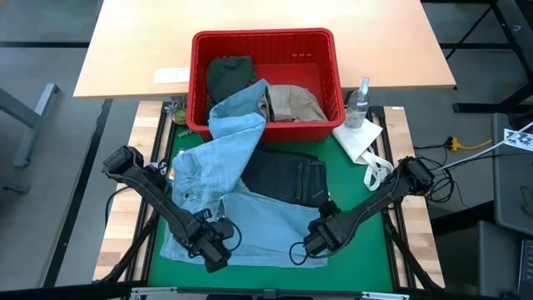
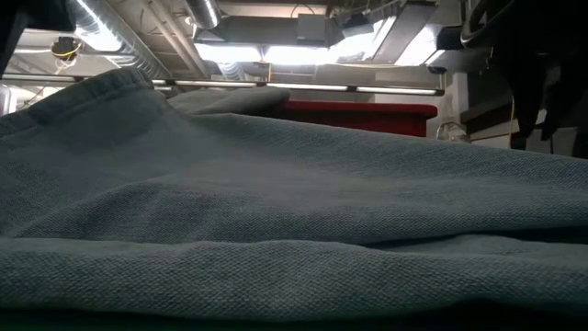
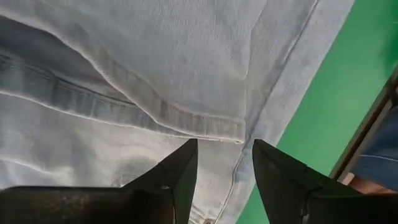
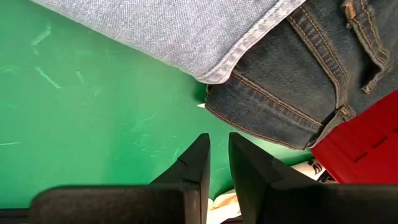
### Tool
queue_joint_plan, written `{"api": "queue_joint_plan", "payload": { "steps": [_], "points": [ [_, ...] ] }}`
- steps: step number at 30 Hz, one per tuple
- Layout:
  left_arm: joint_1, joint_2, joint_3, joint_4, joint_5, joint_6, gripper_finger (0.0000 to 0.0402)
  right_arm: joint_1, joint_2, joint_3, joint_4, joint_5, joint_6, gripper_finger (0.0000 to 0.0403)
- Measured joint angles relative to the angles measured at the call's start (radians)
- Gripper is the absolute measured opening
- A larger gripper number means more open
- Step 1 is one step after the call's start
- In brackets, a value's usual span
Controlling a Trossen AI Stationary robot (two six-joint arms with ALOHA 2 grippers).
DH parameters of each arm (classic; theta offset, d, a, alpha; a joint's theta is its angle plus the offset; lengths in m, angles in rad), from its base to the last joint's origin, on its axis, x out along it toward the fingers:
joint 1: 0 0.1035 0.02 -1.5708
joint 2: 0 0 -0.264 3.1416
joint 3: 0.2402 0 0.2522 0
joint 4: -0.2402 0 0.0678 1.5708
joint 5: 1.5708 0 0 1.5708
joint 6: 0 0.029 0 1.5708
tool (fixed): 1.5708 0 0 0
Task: Fold laundry
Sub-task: Fold the light blue jeans
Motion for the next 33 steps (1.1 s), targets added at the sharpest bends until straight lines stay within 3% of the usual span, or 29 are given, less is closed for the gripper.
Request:
{"api": "queue_joint_plan", "payload": {
  "steps": [10, 17, 26, 33],
  "points": [
    [0.051, 0.009, 0.000, 0.001, 0.046, -0.138, 0.0138, 0.000, 0.000, 0.000, 0.025, -0.001, 0.001, 0.0060],
    [0.070, 0.041, -0.069, 0.067, 0.182, -0.237, 0.0138, 0.000, 0.000, 0.000, 0.049, 0.000, 0.001, 0.0060],
    [0.087, 0.041, -0.122, 0.227, 0.194, -0.238, 0.0137, 0.000, 0.000, 0.000, 0.048, 0.003, -0.006, 0.0060],
    [0.080, 0.041, -0.122, 0.254, 0.187, -0.186, 0.0134, -0.002, 0.000, 0.000, 0.051, 0.096, -0.010, 0.0060]
  ]
}}
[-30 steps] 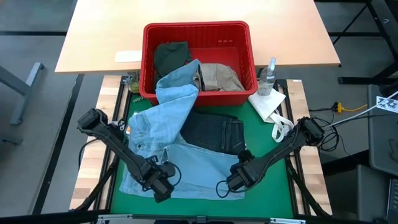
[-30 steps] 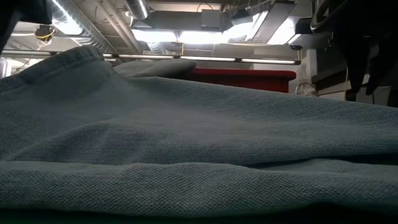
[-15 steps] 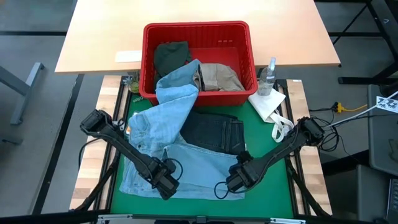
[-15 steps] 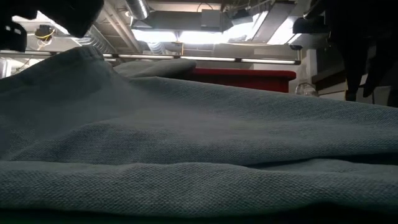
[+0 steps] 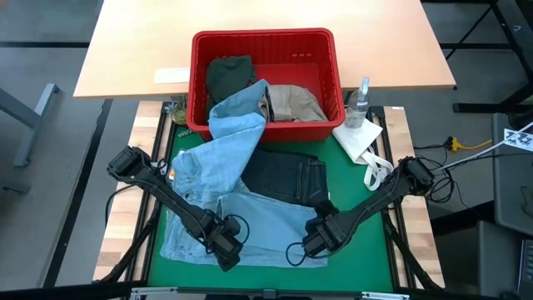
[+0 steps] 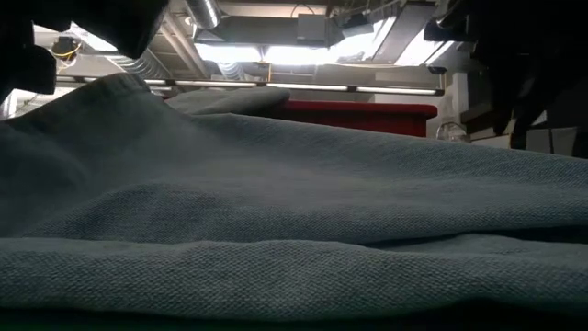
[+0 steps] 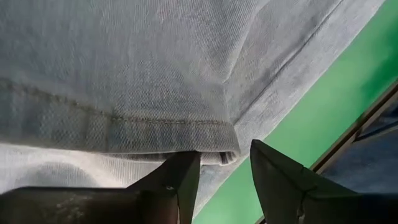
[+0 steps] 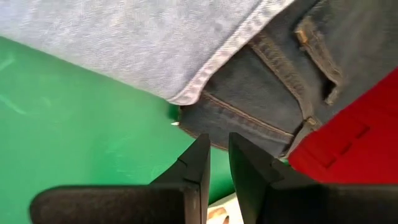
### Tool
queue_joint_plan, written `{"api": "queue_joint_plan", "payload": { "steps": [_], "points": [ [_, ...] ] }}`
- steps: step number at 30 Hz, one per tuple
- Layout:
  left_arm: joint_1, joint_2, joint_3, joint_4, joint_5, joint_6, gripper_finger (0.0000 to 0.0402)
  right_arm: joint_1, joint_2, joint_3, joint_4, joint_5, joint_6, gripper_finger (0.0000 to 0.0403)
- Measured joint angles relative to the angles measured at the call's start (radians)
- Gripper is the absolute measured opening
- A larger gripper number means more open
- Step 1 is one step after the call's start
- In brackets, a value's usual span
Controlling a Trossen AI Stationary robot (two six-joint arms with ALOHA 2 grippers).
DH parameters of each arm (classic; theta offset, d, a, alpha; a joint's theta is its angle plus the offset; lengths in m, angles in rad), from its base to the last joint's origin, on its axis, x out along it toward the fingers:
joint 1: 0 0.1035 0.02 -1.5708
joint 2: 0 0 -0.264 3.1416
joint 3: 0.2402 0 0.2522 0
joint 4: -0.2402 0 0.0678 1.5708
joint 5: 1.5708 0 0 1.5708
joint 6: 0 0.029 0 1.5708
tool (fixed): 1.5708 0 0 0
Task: Fold laundry
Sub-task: Fold the light blue jeans
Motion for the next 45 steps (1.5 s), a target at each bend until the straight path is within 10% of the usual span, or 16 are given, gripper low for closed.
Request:
{"api": "queue_joint_plan", "payload": {
  "steps": [17, 36, 45],
  "points": [
    [0.040, 0.000, -0.069, 0.063, 0.049, 0.060, 0.0009, 0.000, 0.001, -0.097, 0.081, 0.009, -0.022, 0.0060],
    [0.010, -0.002, 0.044, -0.115, 0.466, 0.496, 0.0001, -0.104, -0.005, -0.324, 0.525, -0.076, -0.122, 0.0060],
    [-0.035, -0.002, 0.044, -0.119, 0.385, 0.488, 0.0015, -0.103, -0.004, -0.338, 0.523, -0.080, -0.094, 0.0060]
  ]
}}
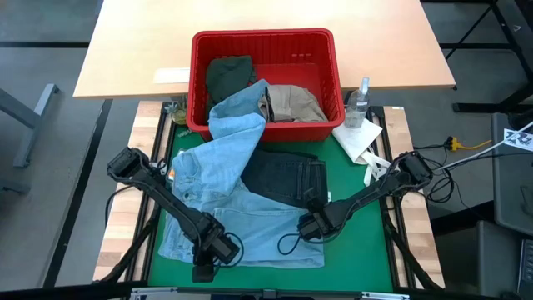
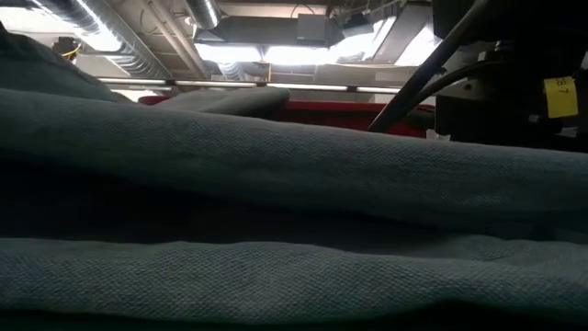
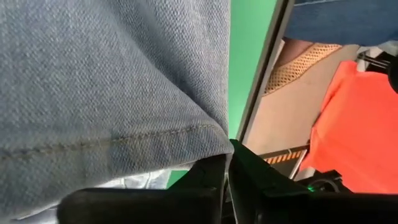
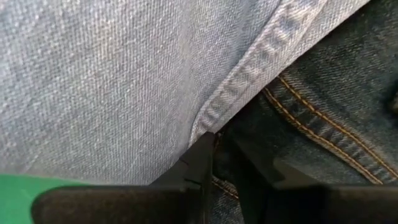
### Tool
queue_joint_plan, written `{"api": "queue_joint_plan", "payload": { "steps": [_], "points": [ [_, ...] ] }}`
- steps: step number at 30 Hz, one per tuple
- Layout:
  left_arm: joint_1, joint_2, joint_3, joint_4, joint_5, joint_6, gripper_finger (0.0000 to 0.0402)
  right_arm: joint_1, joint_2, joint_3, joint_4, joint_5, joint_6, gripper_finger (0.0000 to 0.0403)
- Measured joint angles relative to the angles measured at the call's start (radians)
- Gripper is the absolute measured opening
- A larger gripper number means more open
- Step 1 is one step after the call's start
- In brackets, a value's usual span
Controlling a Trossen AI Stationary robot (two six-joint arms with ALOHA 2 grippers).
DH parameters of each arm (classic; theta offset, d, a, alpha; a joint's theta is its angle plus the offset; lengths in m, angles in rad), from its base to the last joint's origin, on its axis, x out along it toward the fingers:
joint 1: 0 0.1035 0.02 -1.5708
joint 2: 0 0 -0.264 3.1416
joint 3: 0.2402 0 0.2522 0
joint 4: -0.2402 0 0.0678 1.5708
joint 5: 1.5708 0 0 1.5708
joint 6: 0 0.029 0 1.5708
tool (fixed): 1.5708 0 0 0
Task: Fold laundry
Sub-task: Fold the light blue jeans
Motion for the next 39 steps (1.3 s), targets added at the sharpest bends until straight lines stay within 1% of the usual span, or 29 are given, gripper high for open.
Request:
{"api": "queue_joint_plan", "payload": {
  "steps": [7, 11, 16, 20, 23, 27, 33, 36, 39],
  "points": [
    [0.010, 0.000, 0.000, -0.012, -0.003, -0.022, 0.0060, 0.001, -0.019, -0.003, -0.007, -0.025, 0.000, 0.0060],
    [0.009, 0.000, 0.000, -0.017, -0.002, -0.024, 0.0084, 0.000, -0.069, -0.010, -0.030, -0.055, 0.000, 0.0060],
    [0.014, 0.000, 0.000, -0.028, 0.024, -0.011, 0.0103, 0.001, -0.135, -0.007, -0.043, -0.053, 0.000, 0.0060],
    [0.017, 0.000, 0.000, -0.027, 0.004, -0.020, 0.0108, 0.001, -0.163, -0.007, -0.032, -0.069, 0.000, 0.0060],
    [0.019, 0.000, 0.000, -0.027, -0.036, -0.026, 0.0109, 0.017, -0.178, -0.007, -0.005, -0.104, 0.000, 0.0060],
    [0.021, 0.000, 0.000, -0.026, -0.065, -0.068, 0.0109, 0.068, -0.198, -0.006, 0.081, -0.129, -0.002, 0.0060],
    [0.022, 0.000, 0.000, -0.026, -0.065, -0.068, 0.0113, 0.155, -0.197, -0.008, 0.229, -0.146, -0.003, 0.0060],
    [0.042, 0.000, 0.000, -0.026, -0.041, -0.043, 0.0115, 0.189, -0.196, -0.019, 0.291, -0.141, -0.003, 0.0060],
    [0.071, -0.019, 0.000, -0.030, 0.037, -0.026, 0.0109, 0.213, -0.196, -0.032, 0.328, -0.133, 0.002, 0.0060]
  ]
}}
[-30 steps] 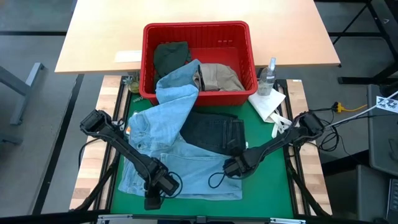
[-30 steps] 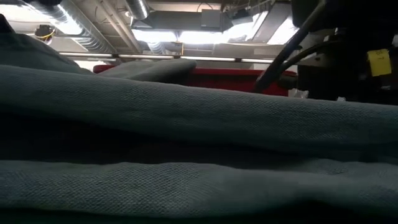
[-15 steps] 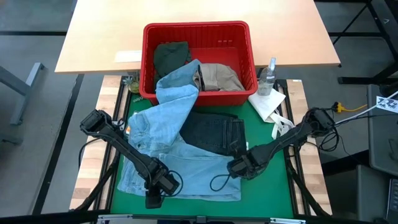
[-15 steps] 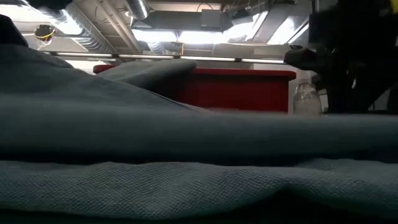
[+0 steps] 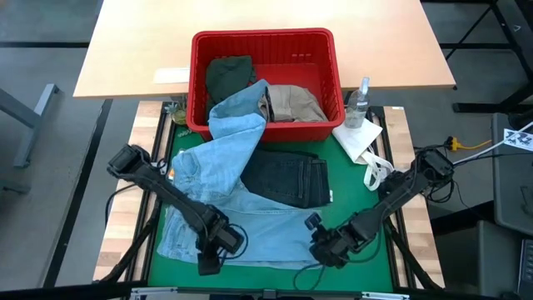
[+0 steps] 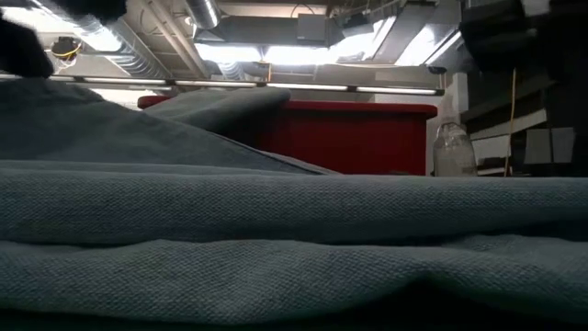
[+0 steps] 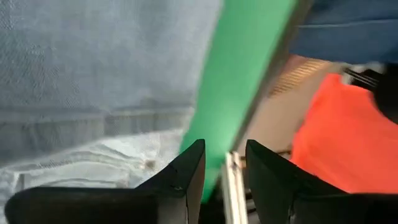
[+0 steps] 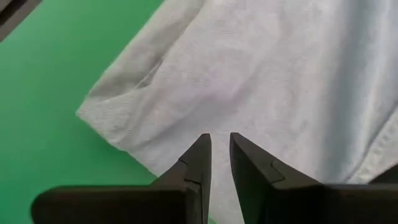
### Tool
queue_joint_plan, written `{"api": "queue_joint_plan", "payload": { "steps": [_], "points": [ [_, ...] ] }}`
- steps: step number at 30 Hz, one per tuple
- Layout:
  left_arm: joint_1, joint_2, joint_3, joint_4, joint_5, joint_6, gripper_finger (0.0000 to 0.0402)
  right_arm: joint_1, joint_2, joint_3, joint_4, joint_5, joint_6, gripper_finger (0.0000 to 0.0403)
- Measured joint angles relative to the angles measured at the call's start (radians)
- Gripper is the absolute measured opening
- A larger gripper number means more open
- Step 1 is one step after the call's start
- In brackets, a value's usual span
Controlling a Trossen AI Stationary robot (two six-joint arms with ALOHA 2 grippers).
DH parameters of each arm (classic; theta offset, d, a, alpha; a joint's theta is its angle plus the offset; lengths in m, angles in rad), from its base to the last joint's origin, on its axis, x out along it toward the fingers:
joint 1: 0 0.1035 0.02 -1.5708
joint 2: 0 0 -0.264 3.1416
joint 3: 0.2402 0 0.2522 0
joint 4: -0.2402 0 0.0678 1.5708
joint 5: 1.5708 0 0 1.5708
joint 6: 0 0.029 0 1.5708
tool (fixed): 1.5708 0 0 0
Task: Fold laundry
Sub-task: Fold the light blue jeans
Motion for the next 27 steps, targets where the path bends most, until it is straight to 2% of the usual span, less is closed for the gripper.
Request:
{"api": "queue_joint_plan", "payload": {
  "steps": [3, 7, 9, 13, 15, 27],
  "points": [
    [0.013, -0.061, 0.000, 0.000, -0.003, 0.026, 0.0098, 0.019, 0.000, -0.032, 0.038, -0.021, 0.029, 0.0060],
    [0.036, -0.143, 0.000, 0.002, -0.113, 0.040, 0.0087, 0.039, 0.000, -0.074, 0.116, -0.042, 0.072, 0.0060],
    [0.053, -0.174, 0.000, 0.003, -0.214, 0.040, 0.0084, 0.045, 0.000, -0.092, 0.158, -0.042, 0.073, 0.0060],
    [0.085, -0.185, 0.000, 0.003, -0.519, 0.049, 0.0081, 0.043, 0.000, -0.114, 0.215, -0.041, 0.074, 0.0060],
    [0.106, -0.183, -0.001, -0.002, -0.593, 0.082, 0.0081, 0.042, 0.000, -0.124, 0.213, -0.039, 0.074, 0.0060],
    [0.184, -0.176, -0.175, 0.034, -0.699, 0.117, 0.0081, 0.043, 0.000, -0.217, 0.283, -0.066, 0.186, 0.0060]
  ]
}}
